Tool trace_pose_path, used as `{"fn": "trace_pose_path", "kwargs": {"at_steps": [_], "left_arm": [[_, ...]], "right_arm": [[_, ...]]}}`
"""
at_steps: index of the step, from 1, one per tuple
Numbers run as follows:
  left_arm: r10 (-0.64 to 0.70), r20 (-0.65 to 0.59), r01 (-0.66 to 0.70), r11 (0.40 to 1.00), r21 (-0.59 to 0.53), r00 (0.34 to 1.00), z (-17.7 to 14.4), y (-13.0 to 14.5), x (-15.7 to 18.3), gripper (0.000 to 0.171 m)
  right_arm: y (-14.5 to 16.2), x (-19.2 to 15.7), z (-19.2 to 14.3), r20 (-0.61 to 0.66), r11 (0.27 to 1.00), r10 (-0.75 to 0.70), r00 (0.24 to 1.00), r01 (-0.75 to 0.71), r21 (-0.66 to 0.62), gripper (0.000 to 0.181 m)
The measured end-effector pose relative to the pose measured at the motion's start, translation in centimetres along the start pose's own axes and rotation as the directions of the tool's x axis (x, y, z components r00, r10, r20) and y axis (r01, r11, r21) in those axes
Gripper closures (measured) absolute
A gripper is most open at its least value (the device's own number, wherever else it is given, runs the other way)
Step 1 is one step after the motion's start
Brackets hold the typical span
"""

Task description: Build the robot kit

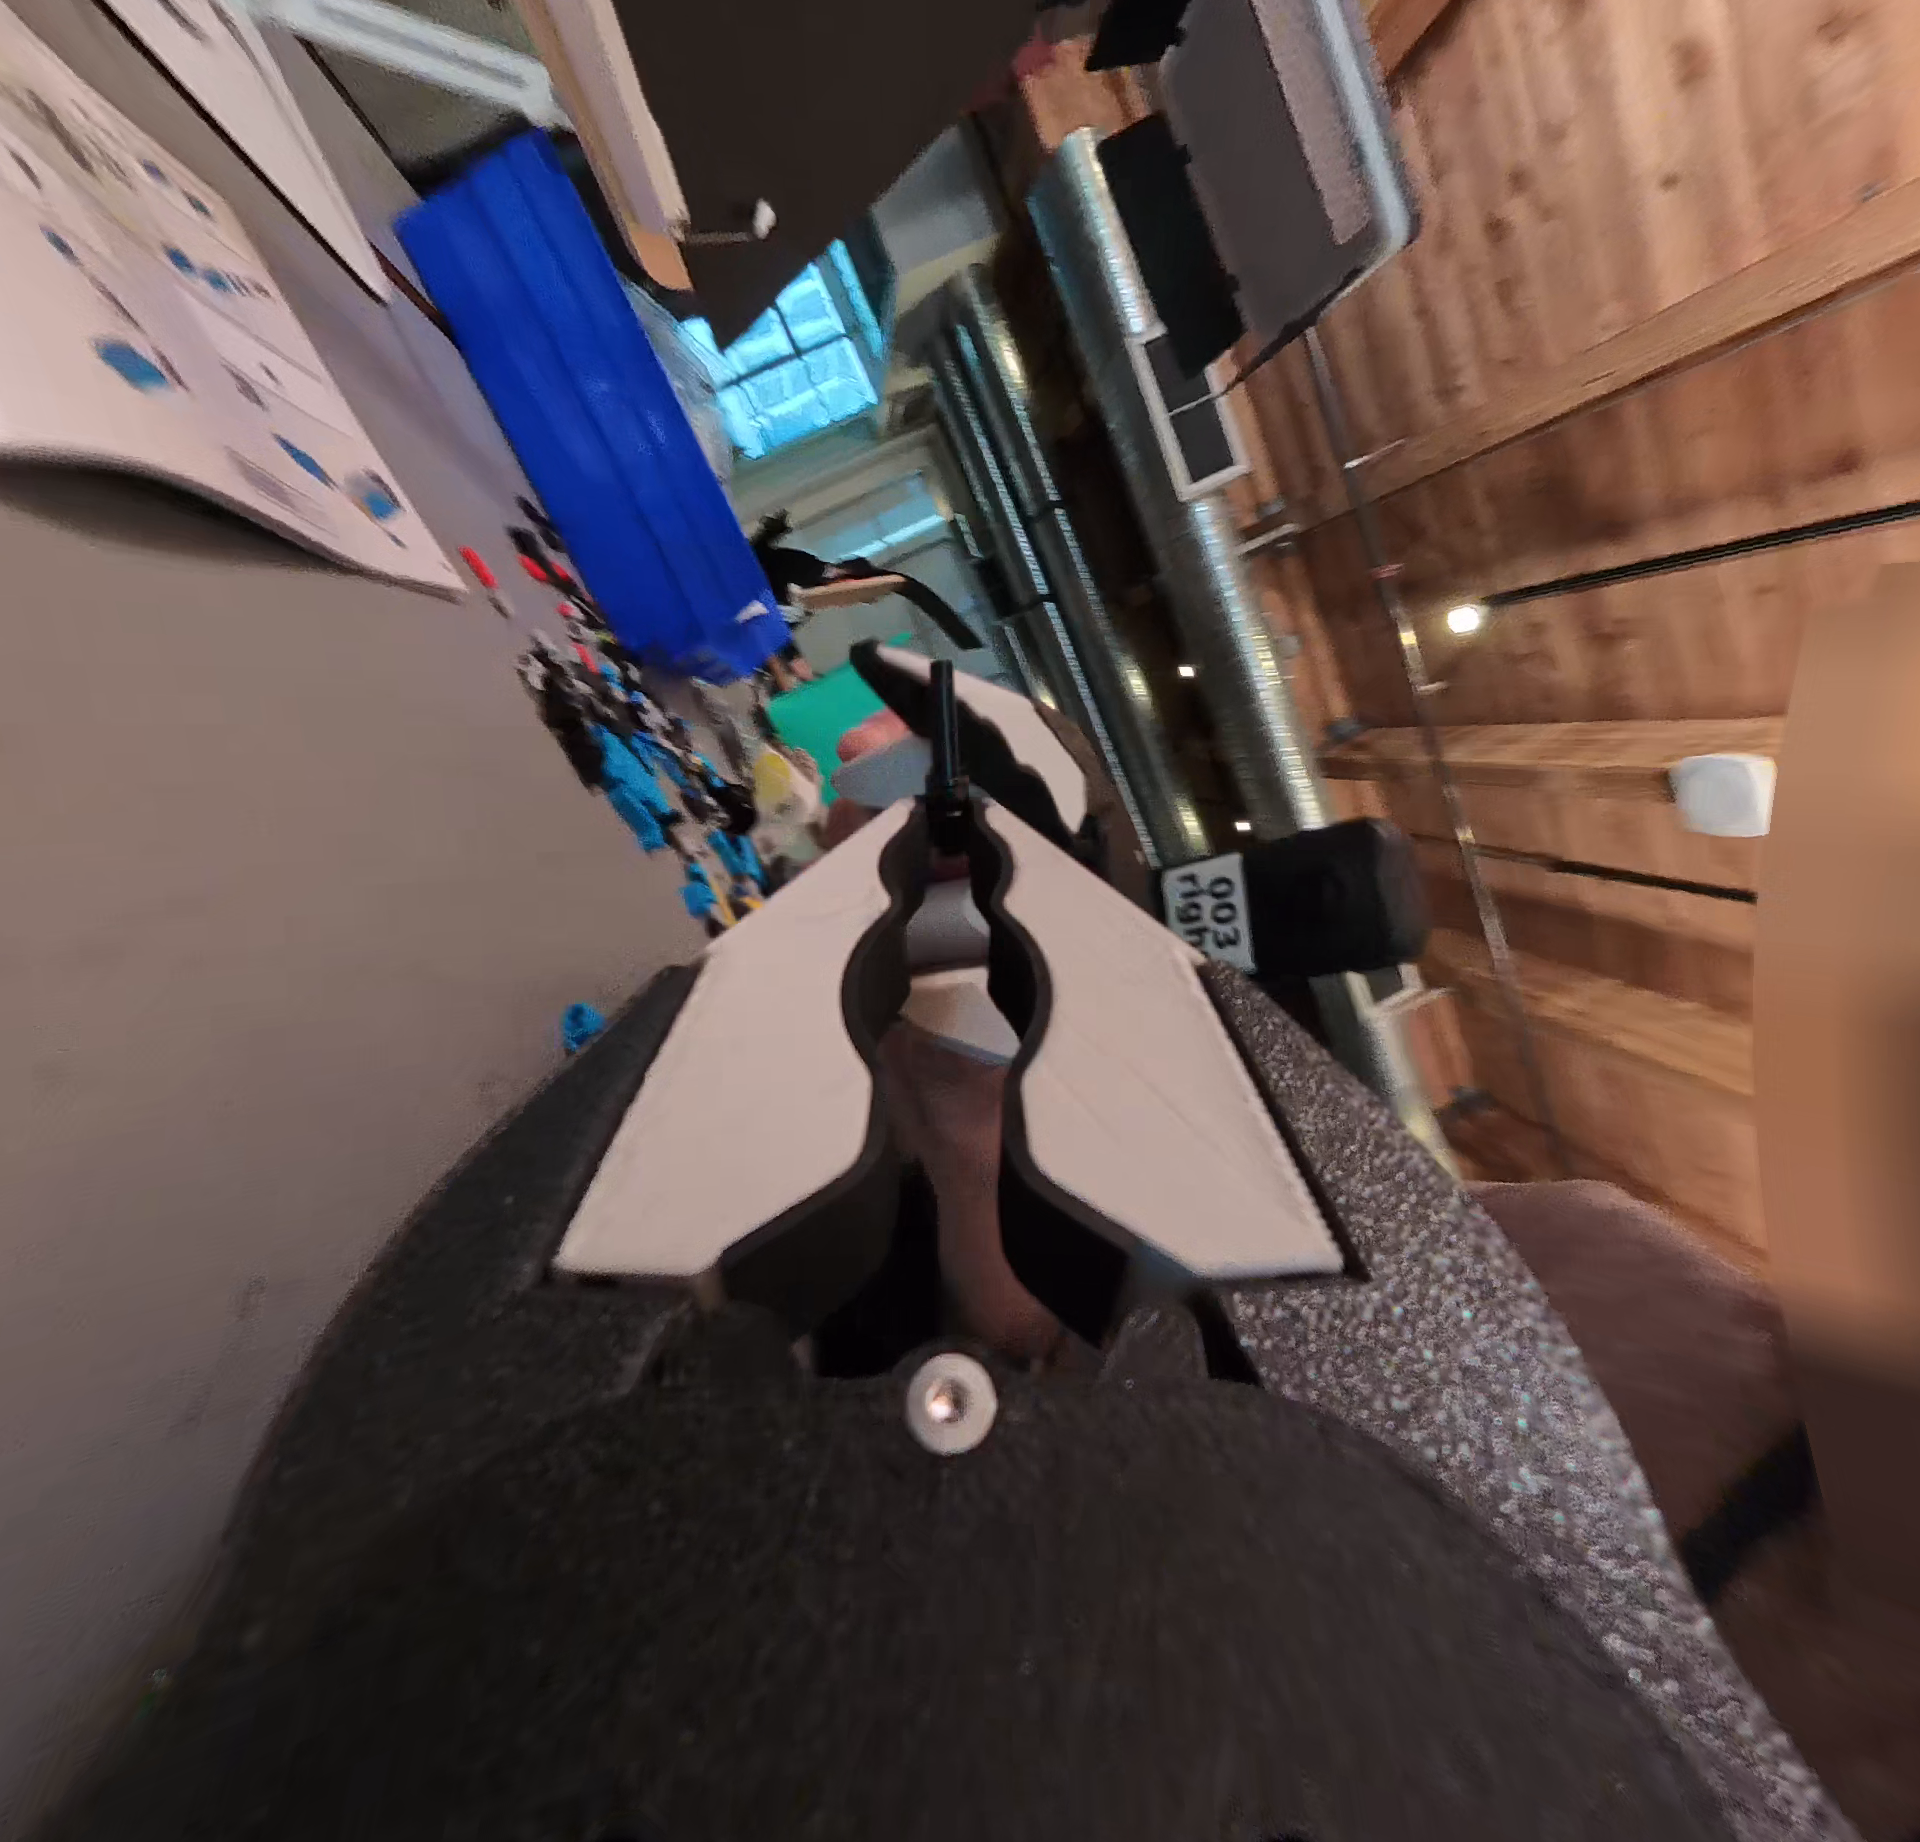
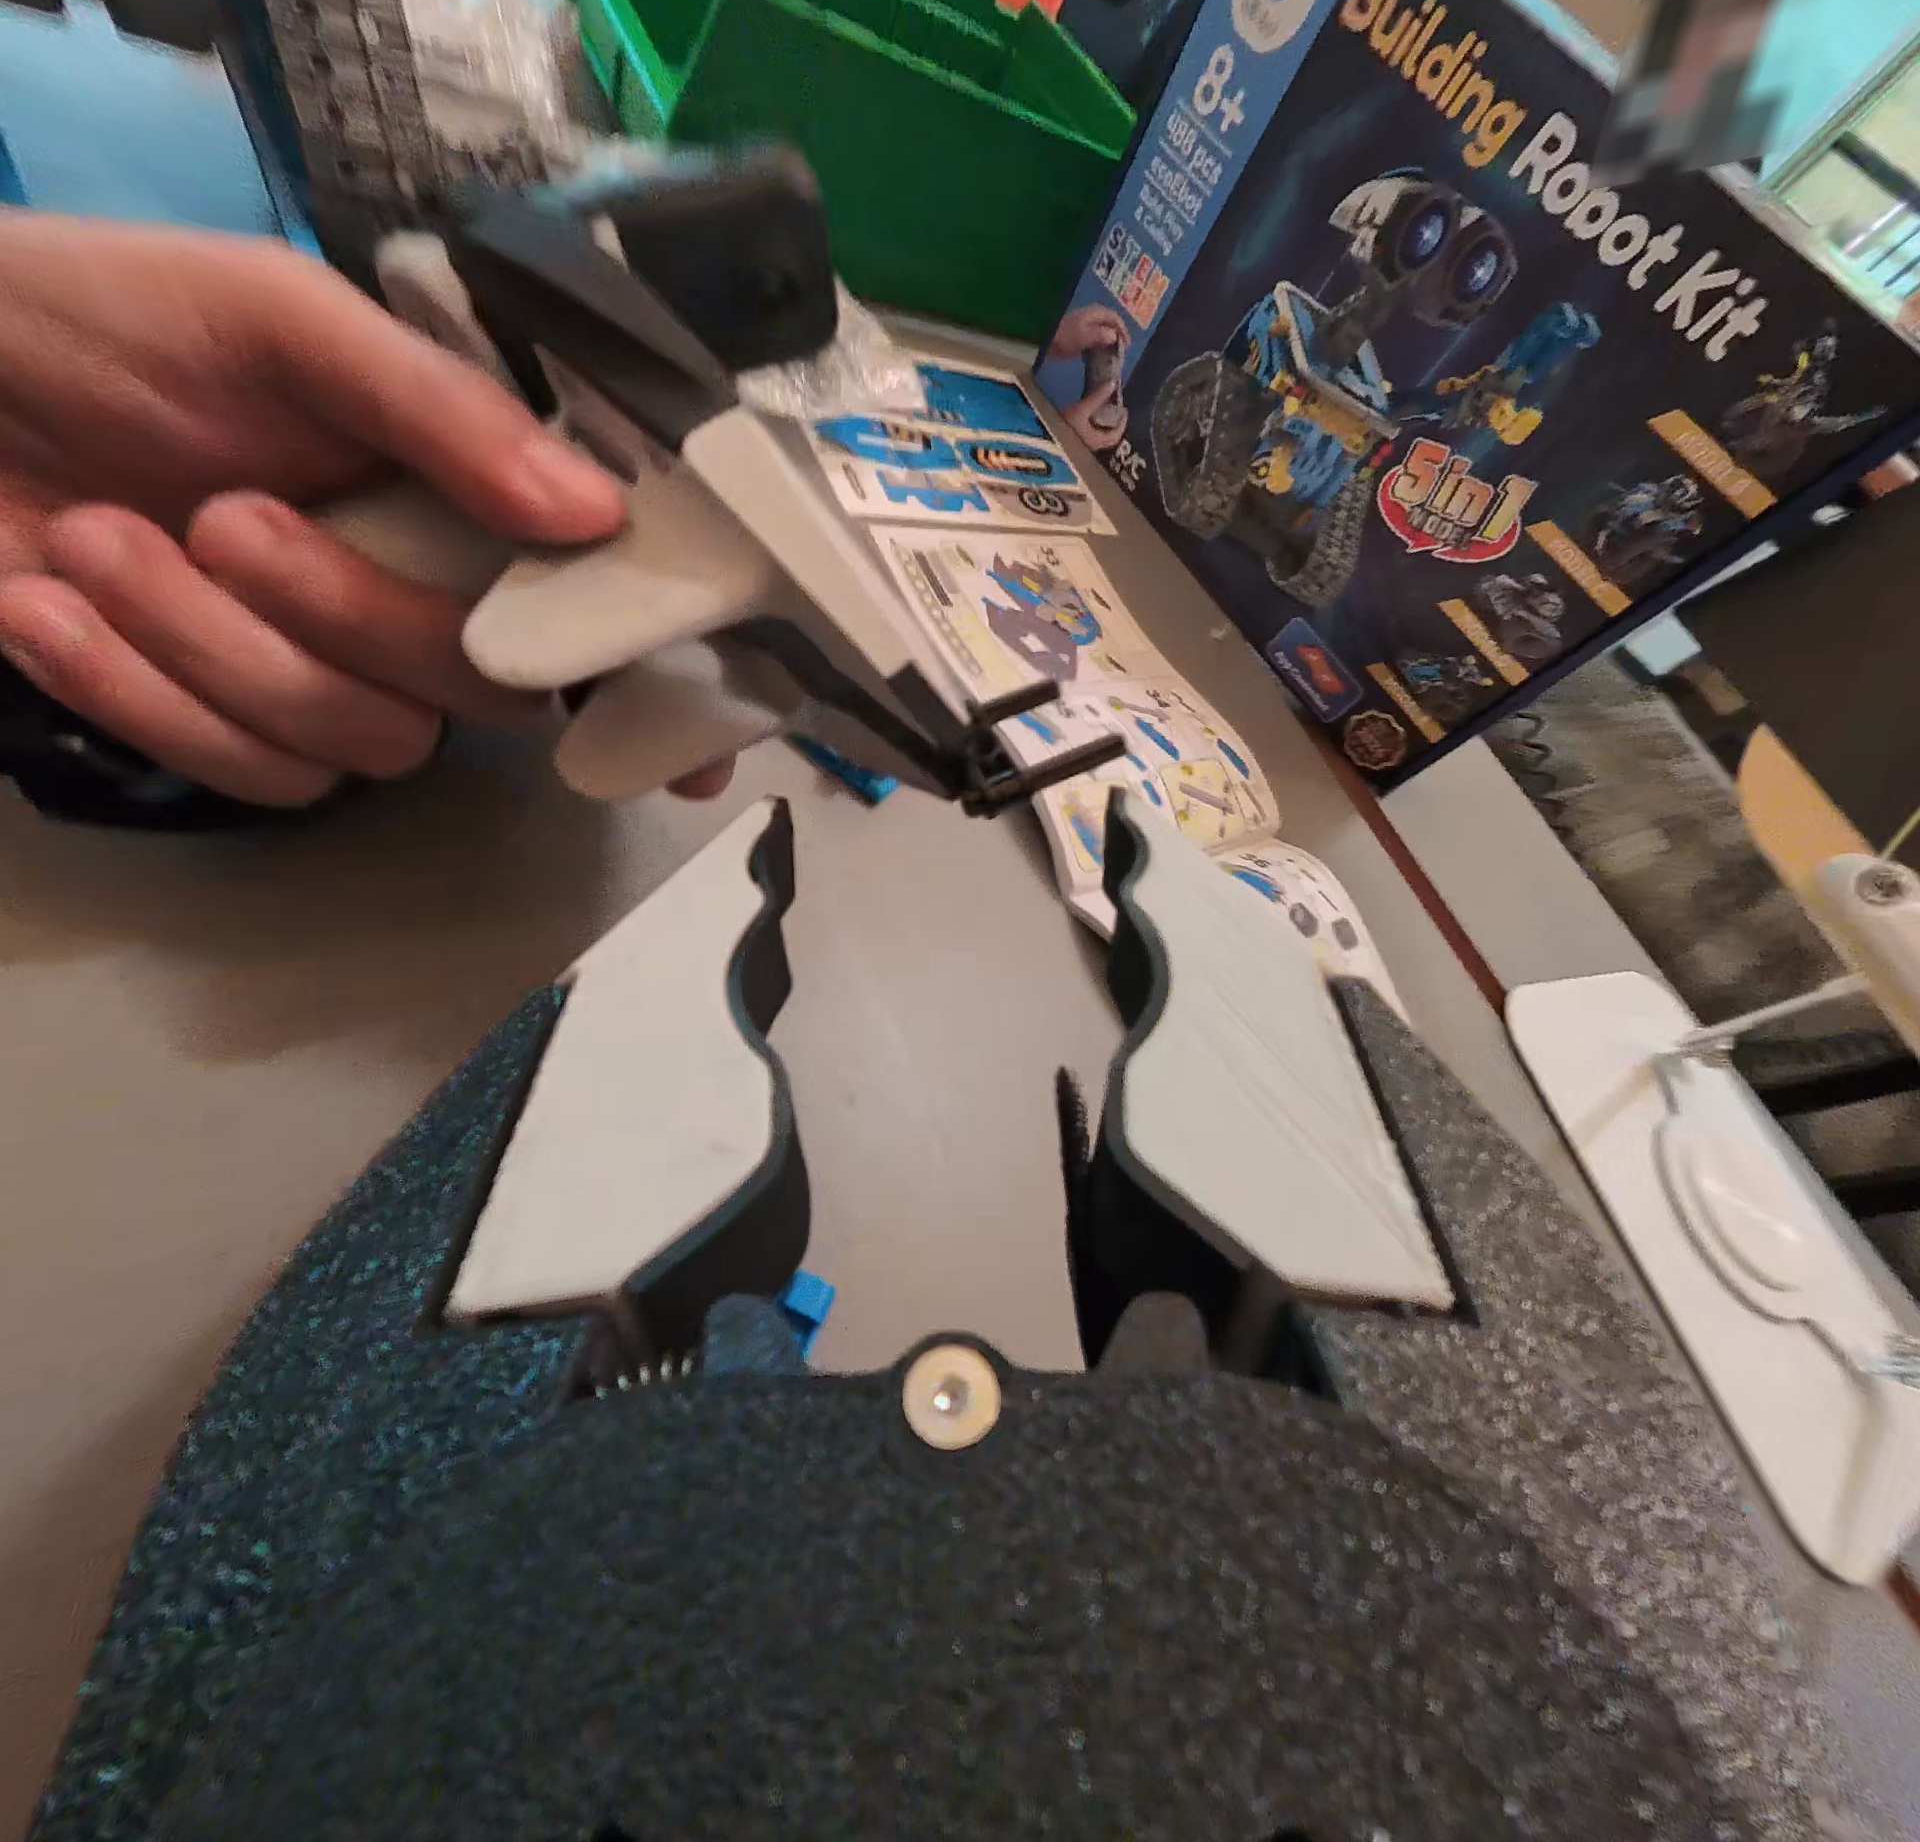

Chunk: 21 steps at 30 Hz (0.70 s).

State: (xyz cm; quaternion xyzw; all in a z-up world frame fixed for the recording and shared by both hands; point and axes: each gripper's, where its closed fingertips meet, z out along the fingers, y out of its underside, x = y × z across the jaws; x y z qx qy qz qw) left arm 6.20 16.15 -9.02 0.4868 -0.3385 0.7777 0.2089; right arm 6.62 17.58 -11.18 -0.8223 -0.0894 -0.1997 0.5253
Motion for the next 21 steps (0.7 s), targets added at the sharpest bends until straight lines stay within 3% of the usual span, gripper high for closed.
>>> {"fn": "trace_pose_path", "kwargs": {"at_steps": [3, 6, 10, 14, 21], "left_arm": [[-0.028, -0.016, 0.028, 1.0, -0.01, 0.999, 0.1, 0.3, 0.0, 0.166], [0.002, -0.002, -0.002, 0.999, -0.048, 1.0, 0.3, 0.8, 0.1, 0.166], [0.108, 0.136, -0.09, 0.987, -0.133, 0.985, 0.6, 2.1, -1.6, 0.166], [0.294, 0.239, -0.247, 0.947, -0.207, 0.925, 0.7, 2.6, -2.6, 0.165], [0.36, 0.295, -0.29, 0.922, -0.255, 0.885, 0.5, 2.8, -3.5, 0.165]], "right_arm": [[-1.0, 0.7, -0.9, 0.028, 0.993, 0.08, 0.996, -0.083, 0.088, 0.123], [-1.2, 0.7, -1.8, 0.08, 0.989, 0.061, 0.995, -0.071, 0.128, 0.126], [0.5, 0.6, -2.2, 0.126, 0.998, 0.041, 0.991, -0.046, 0.032, 0.143], [2.0, 0.6, -2.0, 0.098, 0.997, -0.045, 0.994, 0.051, -0.063, 0.145], [2.9, 0.2, -1.5, 0.086, 0.98, -0.121, 0.989, 0.133, -0.146, 0.149]]}}
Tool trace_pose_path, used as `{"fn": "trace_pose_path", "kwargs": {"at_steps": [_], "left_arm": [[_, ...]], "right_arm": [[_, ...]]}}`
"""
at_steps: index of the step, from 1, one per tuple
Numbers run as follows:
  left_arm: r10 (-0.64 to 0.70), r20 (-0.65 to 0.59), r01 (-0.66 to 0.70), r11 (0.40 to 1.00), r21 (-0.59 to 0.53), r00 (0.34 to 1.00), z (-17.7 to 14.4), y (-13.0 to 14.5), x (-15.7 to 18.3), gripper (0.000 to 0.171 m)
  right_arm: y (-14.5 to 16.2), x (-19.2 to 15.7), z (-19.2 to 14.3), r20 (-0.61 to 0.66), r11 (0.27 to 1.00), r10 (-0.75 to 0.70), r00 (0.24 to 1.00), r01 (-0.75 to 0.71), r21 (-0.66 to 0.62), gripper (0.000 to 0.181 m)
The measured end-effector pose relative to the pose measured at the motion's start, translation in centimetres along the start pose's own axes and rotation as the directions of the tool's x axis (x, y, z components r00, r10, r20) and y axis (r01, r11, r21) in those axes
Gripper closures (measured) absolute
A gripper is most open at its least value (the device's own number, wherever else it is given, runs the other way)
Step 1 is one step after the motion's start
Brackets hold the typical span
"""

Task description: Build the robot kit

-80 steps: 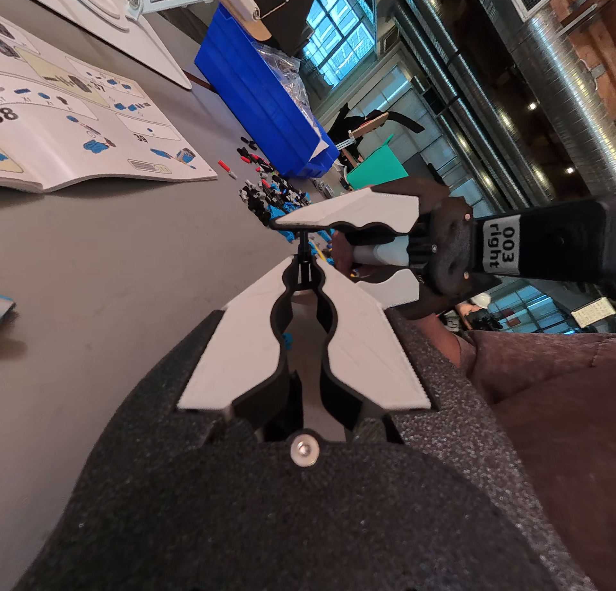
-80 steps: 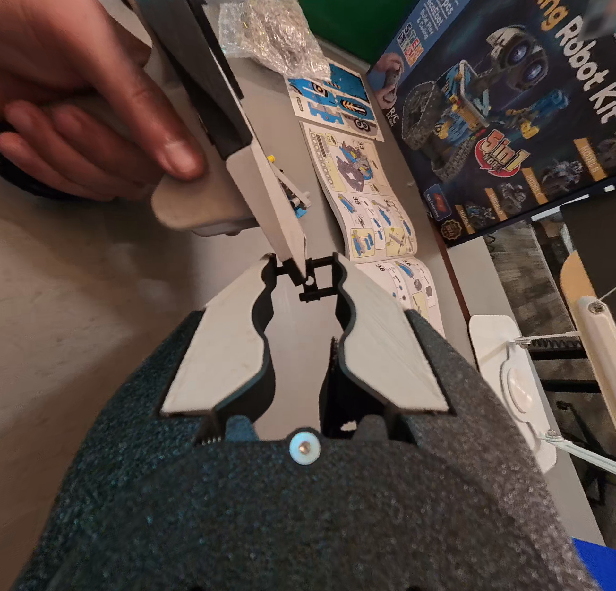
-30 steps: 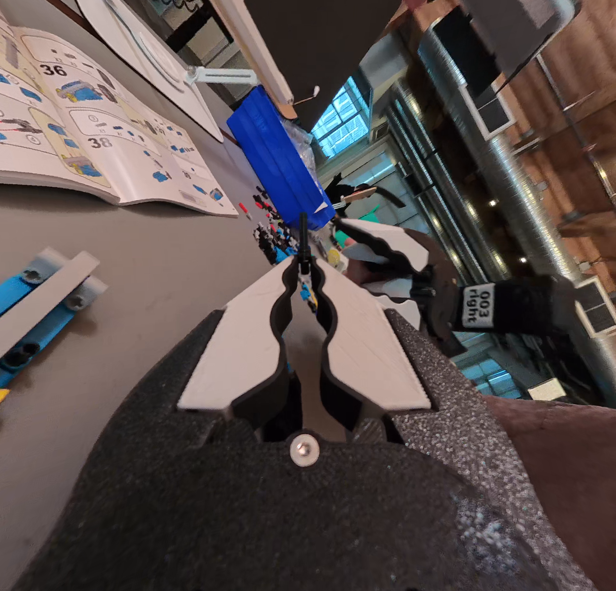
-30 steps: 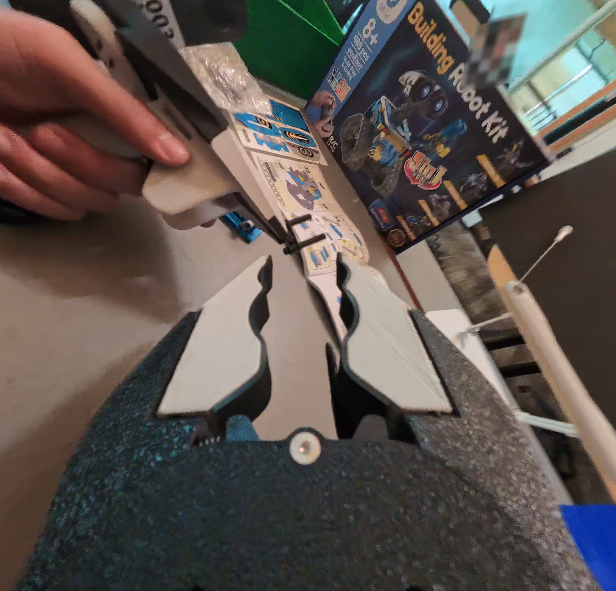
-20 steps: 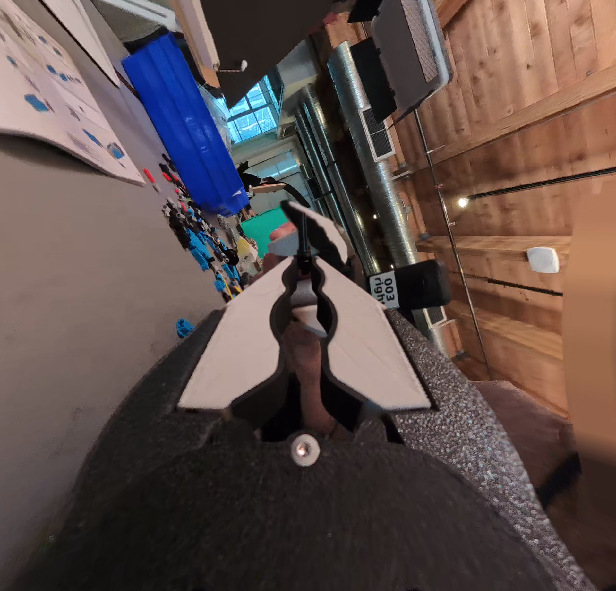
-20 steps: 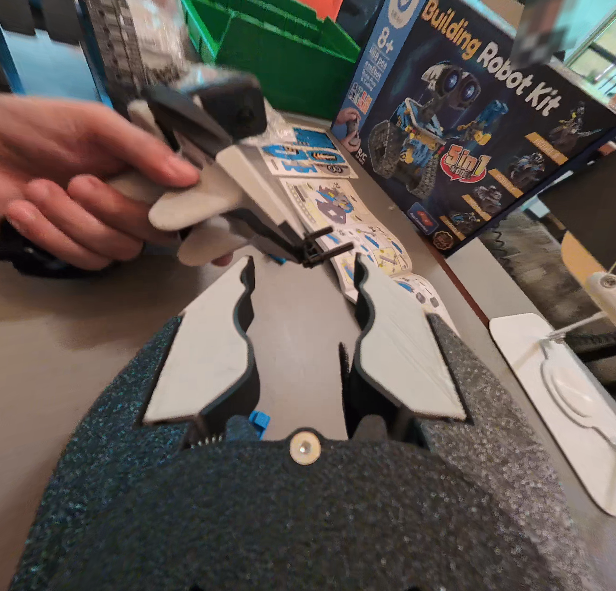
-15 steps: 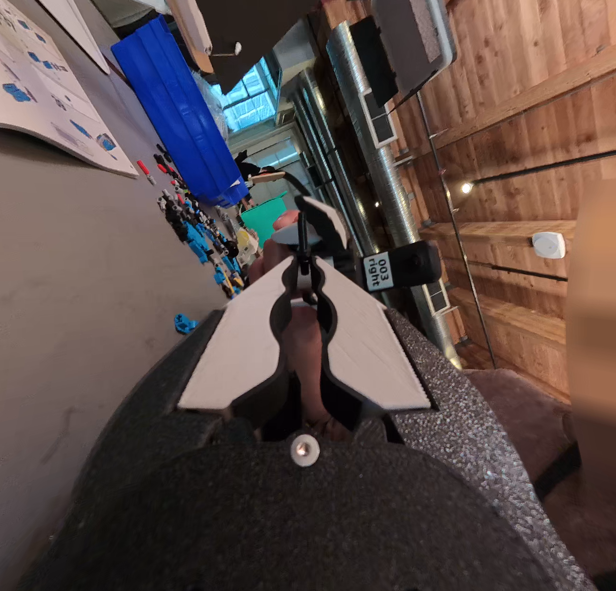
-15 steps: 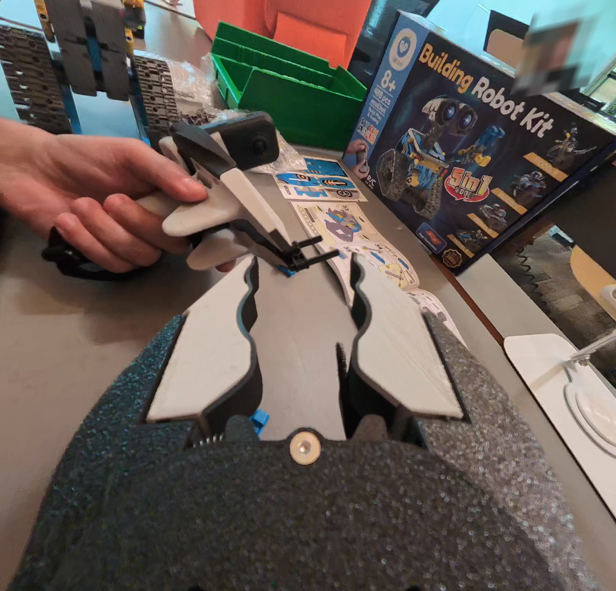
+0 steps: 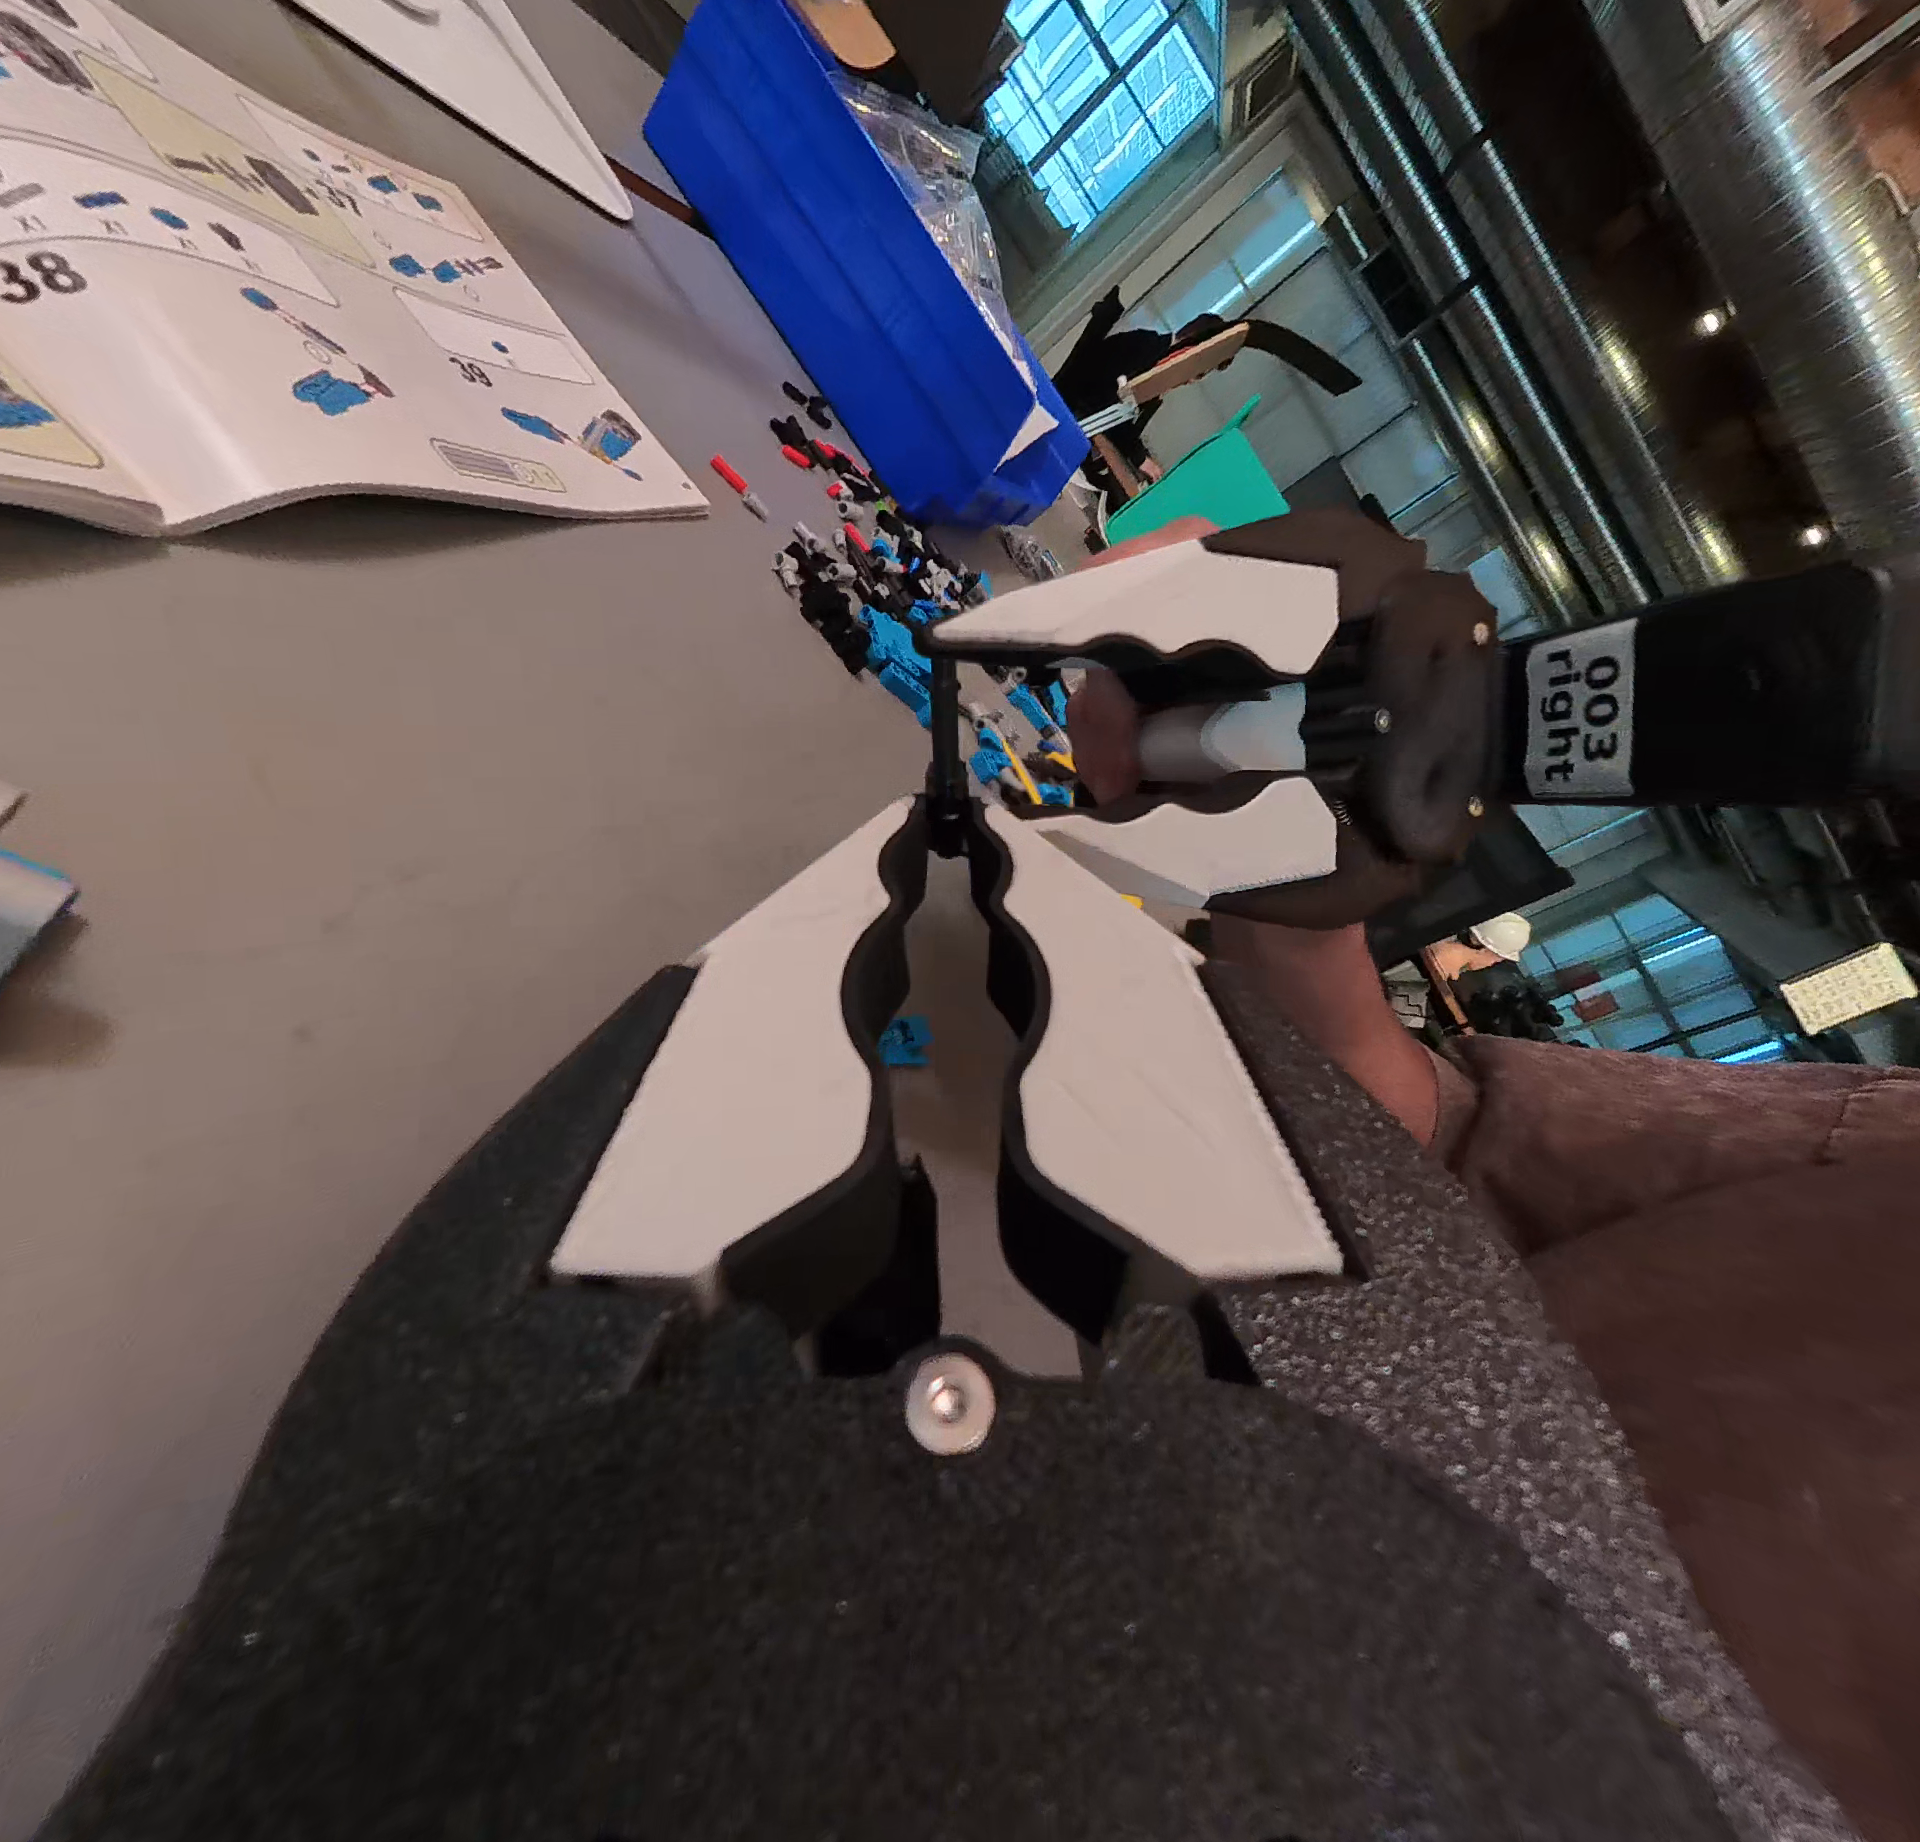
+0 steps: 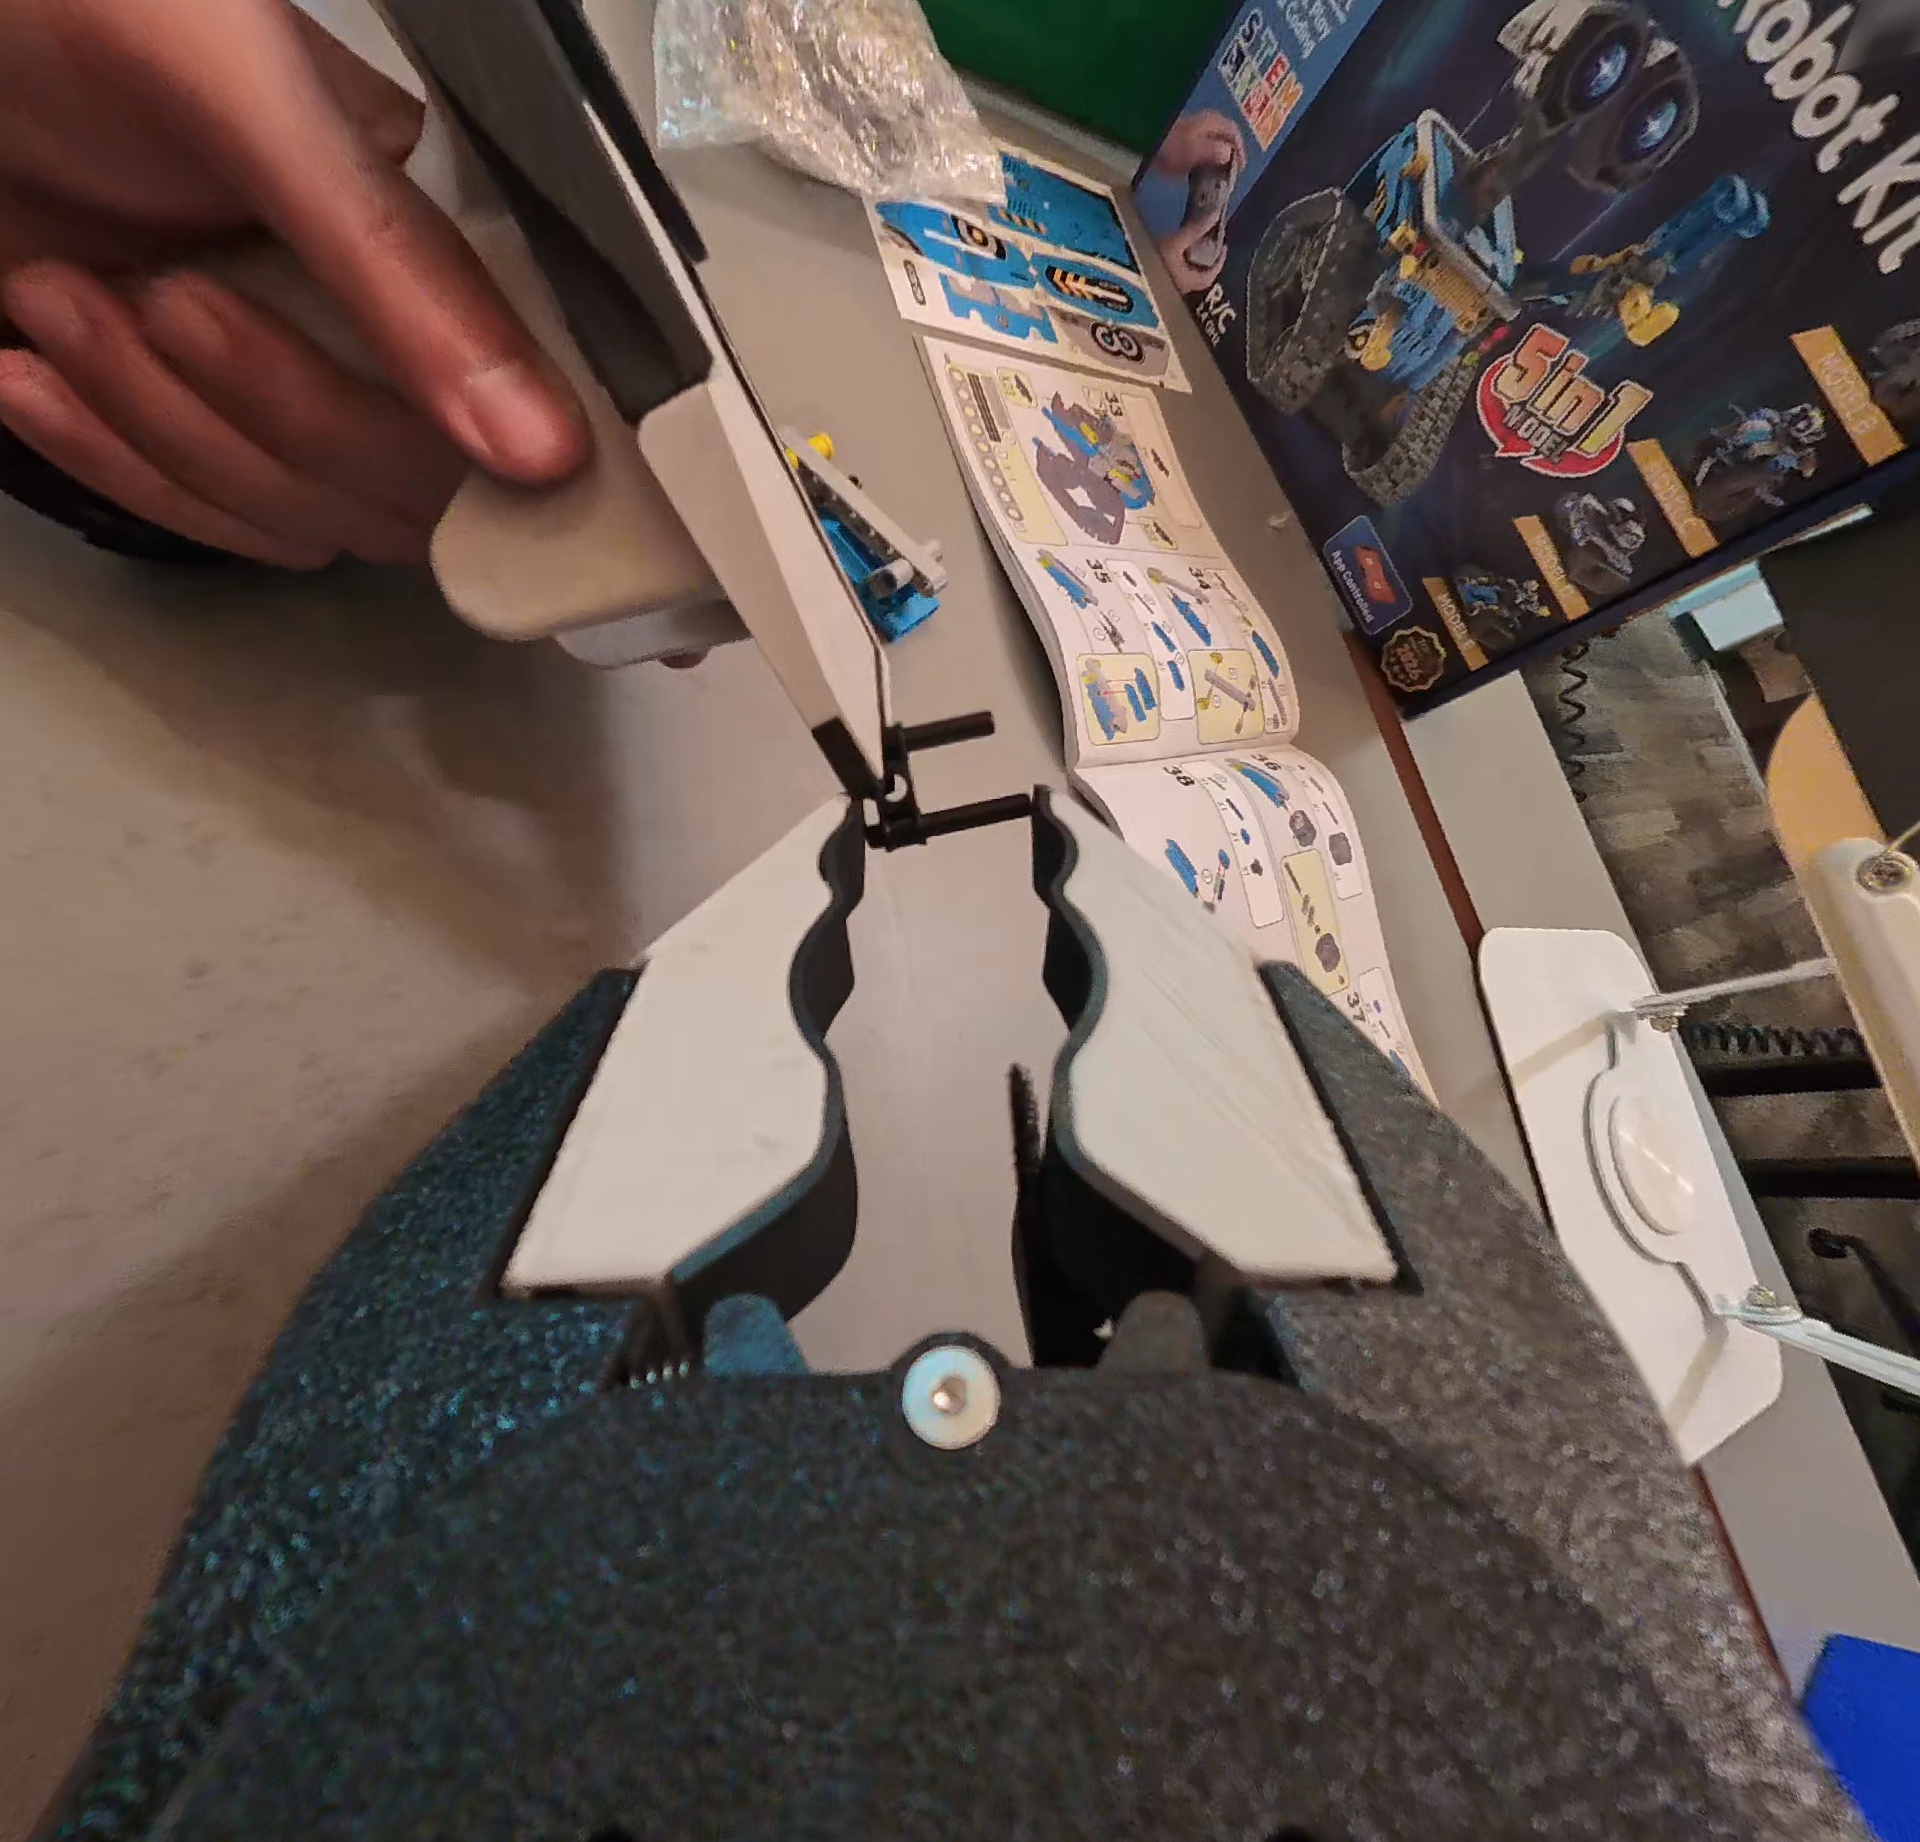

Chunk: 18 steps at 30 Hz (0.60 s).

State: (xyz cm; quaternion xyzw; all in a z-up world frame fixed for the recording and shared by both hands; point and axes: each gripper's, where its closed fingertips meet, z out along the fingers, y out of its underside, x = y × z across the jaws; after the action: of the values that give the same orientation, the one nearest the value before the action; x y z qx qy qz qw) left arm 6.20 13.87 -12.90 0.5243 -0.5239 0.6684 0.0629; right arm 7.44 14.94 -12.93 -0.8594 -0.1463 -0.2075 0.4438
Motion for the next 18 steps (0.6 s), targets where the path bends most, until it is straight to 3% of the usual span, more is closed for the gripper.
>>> {"fn": "trace_pose_path", "kwargs": {"at_steps": [8, 18], "left_arm": [[-0.071, -0.081, 0.068, 0.997, -0.038, 0.994, 0.18, 0.17, 0.59, 0.162], [-0.019, -0.067, 0.016, 0.999, -0.046, 0.998, 0.13, 0.47, 0.77, 0.166]], "right_arm": [[0.27, -0.15, -0.4, -0.038, 0.985, -0.17, 0.985, 0.169, -0.039, 0.15], [-0.24, -0.61, -0.75, -0.013, 0.989, -0.145, 0.989, 0.146, 0.001, 0.151]]}}
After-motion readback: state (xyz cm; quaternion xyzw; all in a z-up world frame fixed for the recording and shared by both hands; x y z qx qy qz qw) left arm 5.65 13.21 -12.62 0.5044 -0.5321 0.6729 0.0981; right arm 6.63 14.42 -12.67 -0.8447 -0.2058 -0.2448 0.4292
